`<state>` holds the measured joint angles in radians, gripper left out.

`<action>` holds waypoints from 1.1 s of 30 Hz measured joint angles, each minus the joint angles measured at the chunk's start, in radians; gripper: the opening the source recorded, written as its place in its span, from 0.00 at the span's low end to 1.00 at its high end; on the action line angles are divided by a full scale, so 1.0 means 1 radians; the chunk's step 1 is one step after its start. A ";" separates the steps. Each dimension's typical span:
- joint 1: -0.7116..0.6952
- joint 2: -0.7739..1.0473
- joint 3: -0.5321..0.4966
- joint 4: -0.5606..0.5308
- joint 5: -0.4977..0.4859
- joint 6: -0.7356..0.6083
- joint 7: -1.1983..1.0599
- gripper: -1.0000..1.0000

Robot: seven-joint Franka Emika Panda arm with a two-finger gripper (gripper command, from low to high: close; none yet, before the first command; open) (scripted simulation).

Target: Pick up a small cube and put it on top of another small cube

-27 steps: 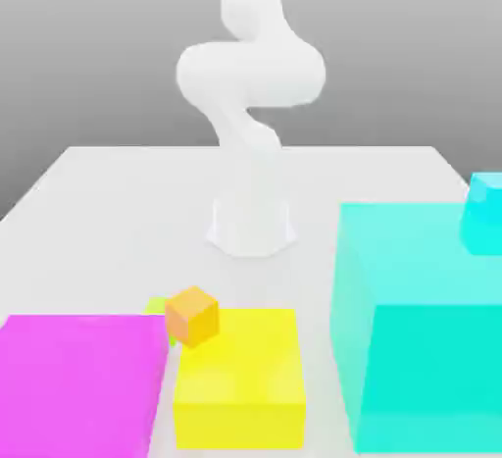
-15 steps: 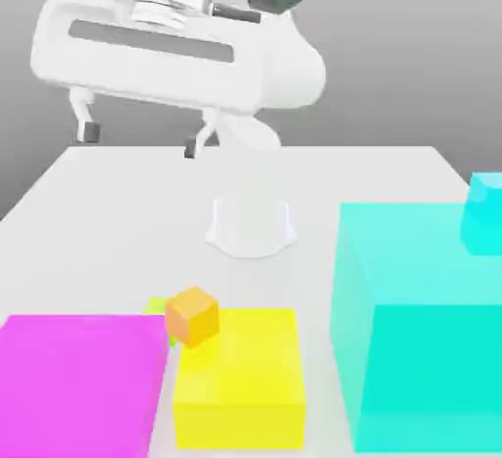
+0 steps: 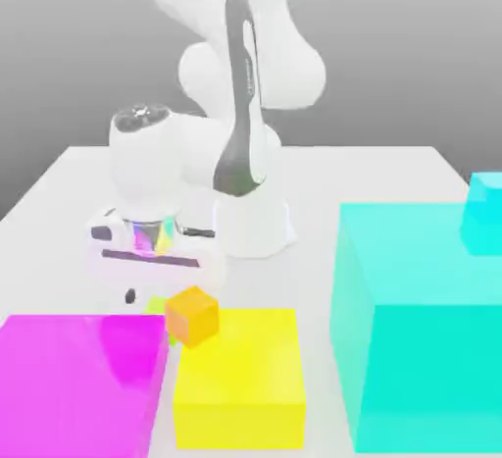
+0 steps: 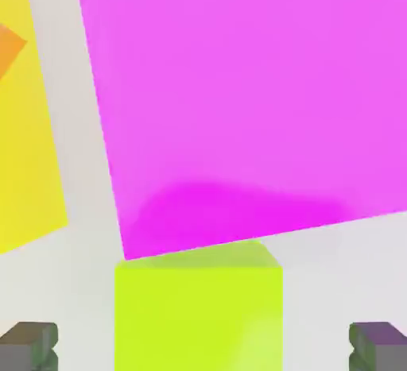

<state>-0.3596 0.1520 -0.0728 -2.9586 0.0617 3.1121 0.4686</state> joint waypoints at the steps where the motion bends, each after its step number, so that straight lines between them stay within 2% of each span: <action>1: -0.036 0.035 0.035 0.005 0.003 0.030 -0.004 0.50; 2: -0.063 0.063 0.060 0.009 0.000 0.053 -0.004 0.00; 9: -0.070 0.066 0.066 0.010 -0.006 0.055 0.001 0.00; 11: -0.026 0.014 0.023 0.002 -0.010 0.011 0.007 0.00; 13: 0.007 -0.052 -0.023 -0.009 -0.057 -0.044 0.043 0.00; 19: -0.012 -0.250 -0.035 -0.026 -0.134 -0.210 0.077 0.00; 33: -0.029 -0.084 -0.061 0.459 -0.015 -0.514 -0.163 0.00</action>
<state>-0.3886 0.0685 -0.1343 -2.4995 0.0463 2.5981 0.3053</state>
